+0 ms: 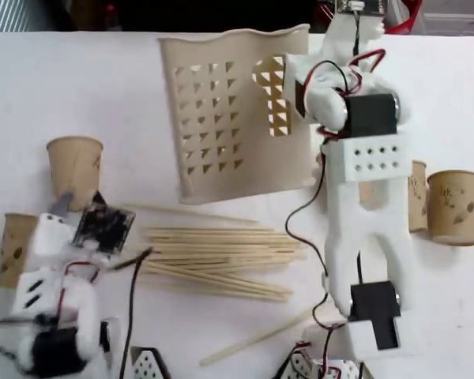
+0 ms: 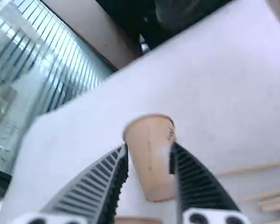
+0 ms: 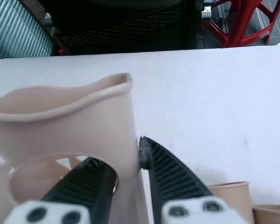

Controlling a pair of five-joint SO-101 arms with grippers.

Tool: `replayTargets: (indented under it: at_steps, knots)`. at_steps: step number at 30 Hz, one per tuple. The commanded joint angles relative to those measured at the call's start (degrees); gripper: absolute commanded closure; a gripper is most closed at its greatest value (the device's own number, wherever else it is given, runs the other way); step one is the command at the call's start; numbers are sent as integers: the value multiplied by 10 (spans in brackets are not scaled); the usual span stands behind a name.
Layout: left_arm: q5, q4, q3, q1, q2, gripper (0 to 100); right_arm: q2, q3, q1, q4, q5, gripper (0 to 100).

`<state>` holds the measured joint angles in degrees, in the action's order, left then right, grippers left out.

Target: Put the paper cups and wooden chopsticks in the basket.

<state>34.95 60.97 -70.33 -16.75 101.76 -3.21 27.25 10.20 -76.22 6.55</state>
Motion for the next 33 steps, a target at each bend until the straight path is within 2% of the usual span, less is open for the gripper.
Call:
replayTargets:
  at_steps: [1, 4, 8, 13, 15, 21, 24, 27, 33]
  knots:
    - [-13, 40, 205, 32, -113, 733, -65, 33, -2, -14, 9, 981]
    - [-75, 86, 363, 68, -288, 731, -90, 33, -3, -18, 9, 981]
    - [-138, 209, 591, 160, -478, 695, -142, 26, 15, -43, 4, 981]
    - [-163, 347, 814, 318, -521, 644, -191, -94, 35, 53, -11, 981]
    - [-165, 382, 855, 354, -523, 645, -202, -146, 35, 96, -12, 981]
    - [-165, 383, 828, 360, -520, 644, -192, -213, 35, 170, -12, 981]
    - [-165, 351, 768, 356, -523, 644, -176, -213, 38, 189, -12, 981]
    - [-161, 271, 653, 344, -520, 644, -160, -213, 39, 201, -12, 981]
    - [-162, -25, 384, 231, -524, 645, -125, -207, 39, 208, -34, 981]
